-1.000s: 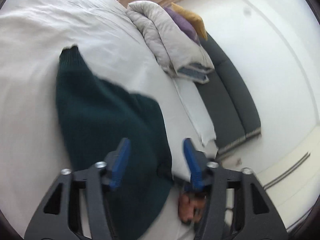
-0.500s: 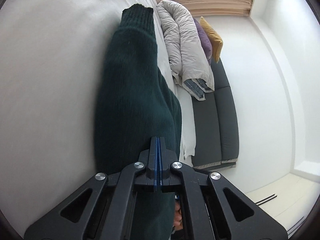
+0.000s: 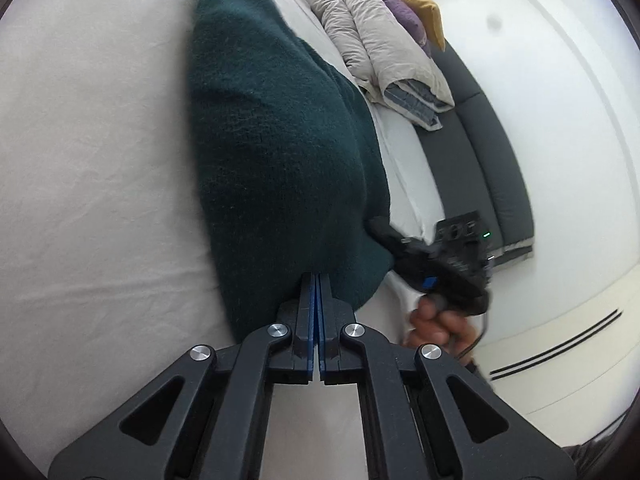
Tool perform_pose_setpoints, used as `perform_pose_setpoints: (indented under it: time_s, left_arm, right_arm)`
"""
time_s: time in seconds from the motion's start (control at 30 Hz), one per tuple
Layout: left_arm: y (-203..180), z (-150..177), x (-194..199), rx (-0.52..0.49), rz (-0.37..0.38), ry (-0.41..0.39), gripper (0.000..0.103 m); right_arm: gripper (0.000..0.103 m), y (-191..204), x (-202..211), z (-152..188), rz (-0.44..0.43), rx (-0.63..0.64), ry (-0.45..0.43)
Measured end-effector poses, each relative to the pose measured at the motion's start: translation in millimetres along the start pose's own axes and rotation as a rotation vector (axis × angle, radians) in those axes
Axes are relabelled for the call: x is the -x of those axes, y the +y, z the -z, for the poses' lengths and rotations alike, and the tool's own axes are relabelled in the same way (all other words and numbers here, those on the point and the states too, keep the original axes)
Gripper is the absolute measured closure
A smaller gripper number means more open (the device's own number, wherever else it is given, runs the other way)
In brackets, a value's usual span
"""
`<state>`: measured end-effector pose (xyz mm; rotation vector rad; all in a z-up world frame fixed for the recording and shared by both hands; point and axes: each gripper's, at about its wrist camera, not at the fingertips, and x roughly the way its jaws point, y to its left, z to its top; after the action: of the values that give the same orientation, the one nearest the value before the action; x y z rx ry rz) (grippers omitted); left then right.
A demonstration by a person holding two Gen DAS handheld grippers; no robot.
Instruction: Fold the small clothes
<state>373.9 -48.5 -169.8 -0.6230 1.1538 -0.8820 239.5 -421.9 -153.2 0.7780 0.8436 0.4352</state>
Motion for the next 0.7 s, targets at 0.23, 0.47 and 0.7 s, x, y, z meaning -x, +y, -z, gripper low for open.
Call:
perform_pose_setpoints:
  time_s: [0.23,0.47,0.7]
  left_arm:
    - [0.1,-57.5,74.7,-0.067,-0.156,-0.206,0.017]
    - [8.1,-85.9,25.4,-0.021,-0.192,-0.099,0.008]
    - [10.5,-100.0,-22.5,-0.017,-0.263,-0.022,0.050]
  right_arm:
    - [0.025,17.7,37.4,-41.5,0.004,0.027,-0.153]
    - [0.033,-23.0,-31.6,-84.4,0.079,-0.121,0.021]
    - [0.066,-6.0,-63.0,-85.1,0.161,-0.080,0.100]
